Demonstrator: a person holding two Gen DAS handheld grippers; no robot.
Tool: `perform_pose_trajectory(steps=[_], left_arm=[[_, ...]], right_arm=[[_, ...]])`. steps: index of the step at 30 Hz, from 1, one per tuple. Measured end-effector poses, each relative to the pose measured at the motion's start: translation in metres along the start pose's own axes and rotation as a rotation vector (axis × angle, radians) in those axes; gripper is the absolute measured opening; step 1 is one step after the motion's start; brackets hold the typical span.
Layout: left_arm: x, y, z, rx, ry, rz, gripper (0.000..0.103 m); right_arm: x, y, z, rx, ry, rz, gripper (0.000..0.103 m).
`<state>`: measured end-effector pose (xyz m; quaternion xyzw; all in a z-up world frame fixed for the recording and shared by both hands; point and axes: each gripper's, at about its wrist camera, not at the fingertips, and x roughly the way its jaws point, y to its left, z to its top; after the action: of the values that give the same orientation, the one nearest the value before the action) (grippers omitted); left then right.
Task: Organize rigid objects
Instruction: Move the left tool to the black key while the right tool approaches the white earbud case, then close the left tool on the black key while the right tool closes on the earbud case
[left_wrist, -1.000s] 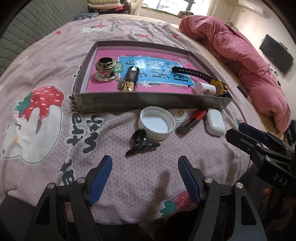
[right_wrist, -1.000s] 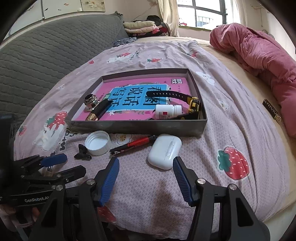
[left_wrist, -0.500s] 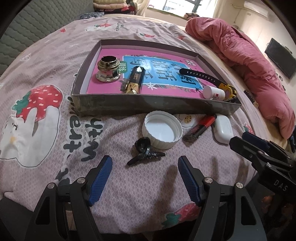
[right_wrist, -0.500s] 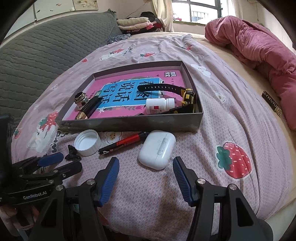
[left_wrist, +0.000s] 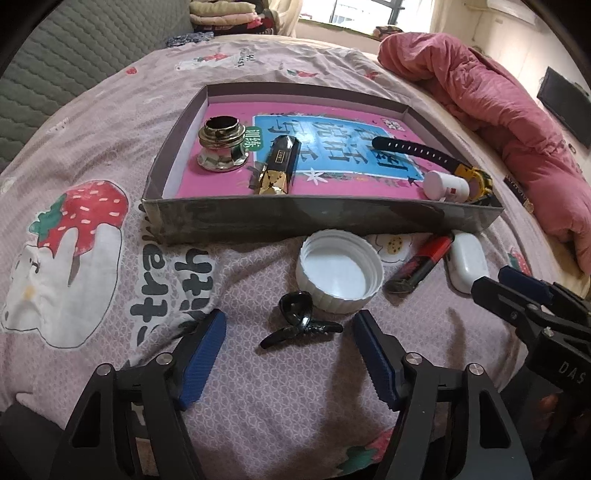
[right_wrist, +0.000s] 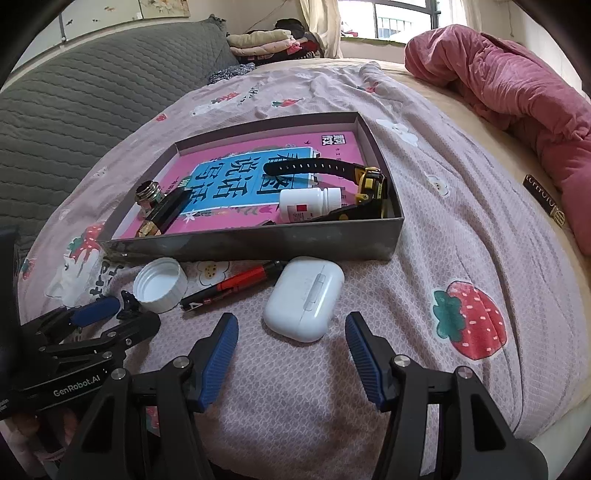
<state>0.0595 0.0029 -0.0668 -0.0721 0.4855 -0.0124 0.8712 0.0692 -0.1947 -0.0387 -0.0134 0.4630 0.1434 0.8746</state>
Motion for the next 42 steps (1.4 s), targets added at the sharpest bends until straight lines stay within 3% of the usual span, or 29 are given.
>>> perform_pose_trajectory(steps=[16,25,34,42], left_arm=[[-0.004,0.013,-0.002,-0.016,0.010,-0.008,0.049],[-0.002,0.015,-0.001,-0.019,0.007,-0.019,0.048],[0.001,0.016,0.002,-0.023,0.004,-0.027,0.047],[0.001,0.016,0.002,-0.019,0.002,-0.026,0.047]], right_arm=[[0.002,-0.010,0.001,0.034,-0.003,-0.012,0.060],[0.014,-0.002,0.003,0.021,0.003,-0.035,0.060],[0.031,0.009,0.005,0.017,0.000,-0.131,0.060],[0.041,0.009,0.008,0.027,-0.007,-0.155,0.060]])
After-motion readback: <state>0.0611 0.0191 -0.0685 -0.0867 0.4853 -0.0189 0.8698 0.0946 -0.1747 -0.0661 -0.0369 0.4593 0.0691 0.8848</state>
